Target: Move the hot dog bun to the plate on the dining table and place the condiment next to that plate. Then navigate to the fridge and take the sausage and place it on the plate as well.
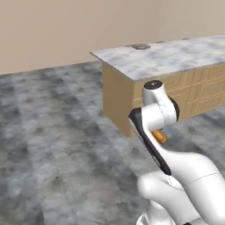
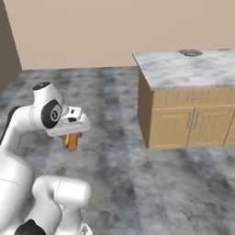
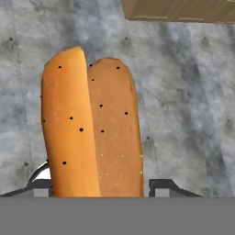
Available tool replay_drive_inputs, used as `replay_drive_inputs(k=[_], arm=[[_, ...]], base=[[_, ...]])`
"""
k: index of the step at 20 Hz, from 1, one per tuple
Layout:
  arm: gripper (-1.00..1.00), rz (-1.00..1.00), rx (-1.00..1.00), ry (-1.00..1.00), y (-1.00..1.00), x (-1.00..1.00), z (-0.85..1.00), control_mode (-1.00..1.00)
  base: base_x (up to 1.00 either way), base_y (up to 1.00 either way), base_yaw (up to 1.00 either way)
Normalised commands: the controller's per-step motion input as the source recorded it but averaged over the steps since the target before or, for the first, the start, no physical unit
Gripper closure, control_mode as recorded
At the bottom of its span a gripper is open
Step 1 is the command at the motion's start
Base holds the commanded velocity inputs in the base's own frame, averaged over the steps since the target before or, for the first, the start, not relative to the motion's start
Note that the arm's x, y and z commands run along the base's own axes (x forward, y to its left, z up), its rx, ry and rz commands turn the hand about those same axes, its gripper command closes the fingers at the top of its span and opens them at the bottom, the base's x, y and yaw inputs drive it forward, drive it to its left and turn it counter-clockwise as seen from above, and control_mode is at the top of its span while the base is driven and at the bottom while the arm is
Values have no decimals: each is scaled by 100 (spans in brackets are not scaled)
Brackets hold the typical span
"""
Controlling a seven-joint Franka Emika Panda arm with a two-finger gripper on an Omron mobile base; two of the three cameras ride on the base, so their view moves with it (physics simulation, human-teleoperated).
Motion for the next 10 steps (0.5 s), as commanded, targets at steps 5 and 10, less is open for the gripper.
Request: replay_drive_inputs(k=[5,10], arm=[[100,0,0,0,0,0,0,100],[100,0,0,0,0,0,0,100]], base=[[100,57,-37],[100,80,-34]])
